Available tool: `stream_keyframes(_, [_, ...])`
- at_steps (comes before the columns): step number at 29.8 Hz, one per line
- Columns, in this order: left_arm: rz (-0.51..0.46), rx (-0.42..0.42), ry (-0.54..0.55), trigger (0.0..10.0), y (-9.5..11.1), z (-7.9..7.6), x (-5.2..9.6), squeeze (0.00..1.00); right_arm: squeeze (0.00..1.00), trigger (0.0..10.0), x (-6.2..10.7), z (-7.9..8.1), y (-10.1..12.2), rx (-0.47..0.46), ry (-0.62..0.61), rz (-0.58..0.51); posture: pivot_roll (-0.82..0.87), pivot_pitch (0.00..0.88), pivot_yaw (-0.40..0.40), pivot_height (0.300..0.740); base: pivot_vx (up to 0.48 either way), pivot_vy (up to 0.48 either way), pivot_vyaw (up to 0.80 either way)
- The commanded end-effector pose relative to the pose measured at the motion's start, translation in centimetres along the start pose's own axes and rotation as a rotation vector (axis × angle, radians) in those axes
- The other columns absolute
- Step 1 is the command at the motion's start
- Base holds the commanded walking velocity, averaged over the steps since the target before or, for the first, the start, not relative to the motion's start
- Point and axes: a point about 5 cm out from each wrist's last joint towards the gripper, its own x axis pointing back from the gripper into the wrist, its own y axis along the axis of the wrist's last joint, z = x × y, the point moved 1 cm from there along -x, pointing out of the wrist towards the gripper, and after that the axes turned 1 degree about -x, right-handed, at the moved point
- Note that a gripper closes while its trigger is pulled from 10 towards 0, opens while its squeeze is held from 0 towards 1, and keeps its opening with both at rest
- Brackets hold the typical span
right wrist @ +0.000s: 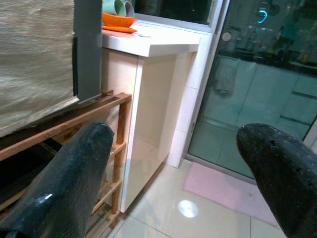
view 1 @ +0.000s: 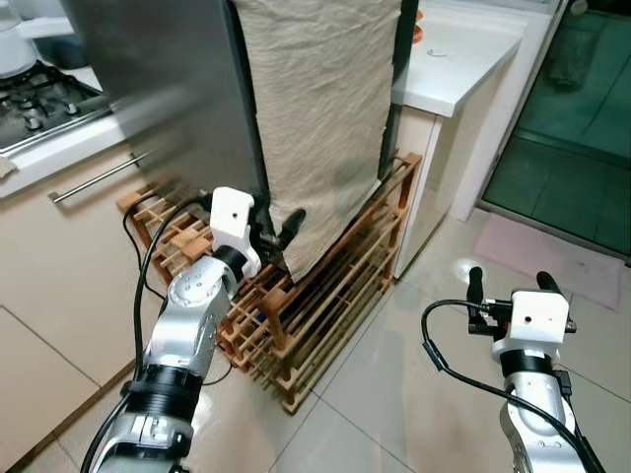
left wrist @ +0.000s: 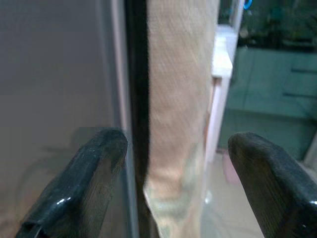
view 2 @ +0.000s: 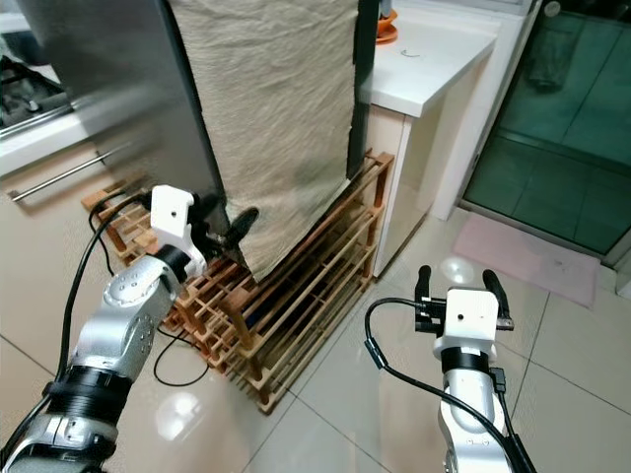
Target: Restocking fridge
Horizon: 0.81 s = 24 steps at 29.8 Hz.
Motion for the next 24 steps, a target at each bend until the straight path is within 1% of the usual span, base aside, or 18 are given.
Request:
stream_keyframes(1, [-0.027, 0.002, 0.003, 10.0, 0.9, -0.3, -0.8, 0.0, 0.0, 10.0, -0.4, 0.1, 0.1, 0.001, 0.008, -0.01, 0.01, 0.0, 0.046, 0.74, 0.0, 0.0, 0.0])
stream_keyframes(2, [-0.034, 0.005, 0.002, 10.0, 1.2, -0.5, -1.1, 0.0, 0.0, 10.0, -0.5, 0.1, 0.1, 0.001, 0.007, -0.01, 0.0, 0.0, 0.046, 0.74, 0.0, 0.0, 0.0])
stream_keyframes(8, [-0.044, 0.013, 0.012, 10.0, 1.5, -0.7, -1.8, 0.0, 0.0, 10.0, -0.5, 0.1, 0.0, 0.003, 0.005, -0.01, 0.0, 0.0, 0.048, 0.74, 0.0, 0.0, 0.0])
stream_keyframes(9, [-0.055, 0.019, 0.012, 10.0, 1.9, -0.9, -2.3, 0.0, 0.0, 10.0, -0.5, 0.0, -0.1, 0.004, 0.003, -0.008, -0.01, 0.0, 0.049, 0.74, 0.0, 0.0, 0.0])
stream_keyframes(11, [-0.06, 0.018, 0.01, 10.0, 2.0, -1.1, -2.6, 0.0, 0.0, 10.0, -0.5, 0.1, -0.1, 0.005, 0.003, -0.007, -0.01, 0.0, 0.05, 0.74, 0.0, 0.0, 0.0])
stream_keyframes(12, [-0.058, 0.017, 0.011, 10.0, 2.1, -1.2, -3.0, 0.0, 0.0, 10.0, -0.5, 0.1, -0.1, 0.004, 0.002, -0.007, -0.01, 0.0, 0.05, 0.74, 0.0, 0.0, 0.0])
stream_keyframes(19, [-0.016, 0.003, 0.056, 10.0, 1.5, -1.1, -3.9, 0.0, 0.0, 10.0, -0.5, 0.2, -0.2, 0.003, 0.004, -0.007, -0.01, 0.0, 0.05, 0.74, 0.0, 0.0, 0.0])
stream_keyframes(21, [0.0, 0.005, 0.051, 10.0, 1.3, -1.5, -4.4, 0.0, 0.0, 10.0, -0.5, 0.2, -0.2, 0.002, 0.006, -0.005, -0.02, 0.0, 0.052, 0.74, 0.0, 0.0, 0.0])
stream_keyframes(24, [0.003, 0.038, -0.006, 10.0, 1.5, -2.6, -5.1, 0.0, 0.0, 10.0, -0.4, 0.3, -0.3, 0.0, 0.007, -0.003, -0.02, 0.0, 0.055, 0.74, 0.0, 0.0, 0.0])
